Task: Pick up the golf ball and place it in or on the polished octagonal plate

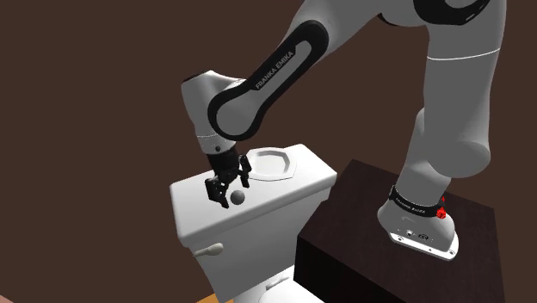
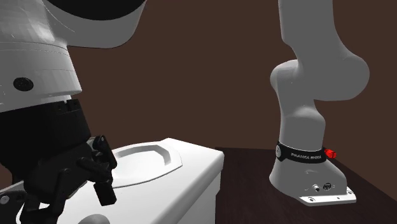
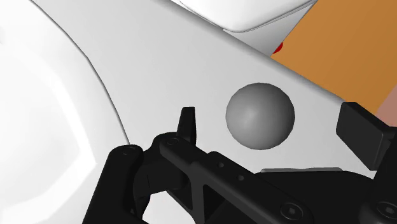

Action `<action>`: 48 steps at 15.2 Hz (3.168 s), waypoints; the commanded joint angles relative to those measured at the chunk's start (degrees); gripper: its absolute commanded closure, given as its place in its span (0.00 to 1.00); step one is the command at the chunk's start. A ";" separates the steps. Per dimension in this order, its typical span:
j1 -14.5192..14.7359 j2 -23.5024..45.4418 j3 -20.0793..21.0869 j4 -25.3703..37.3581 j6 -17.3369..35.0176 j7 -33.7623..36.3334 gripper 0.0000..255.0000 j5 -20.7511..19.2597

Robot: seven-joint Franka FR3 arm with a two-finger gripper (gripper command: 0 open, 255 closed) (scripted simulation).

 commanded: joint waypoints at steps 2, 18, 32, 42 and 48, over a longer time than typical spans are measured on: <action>0.04 0.33 -0.04 -0.23 0.56 0.04 0.00 -0.12; 0.04 0.33 -0.04 -0.23 0.56 0.04 1.00 -0.12; -0.65 -5.65 0.46 3.91 -9.23 -0.55 1.00 1.91; -6.03 -13.42 -3.71 -2.40 -11.23 -10.57 1.00 3.09; -10.22 -17.10 -8.08 -6.31 -11.56 -18.83 1.00 2.19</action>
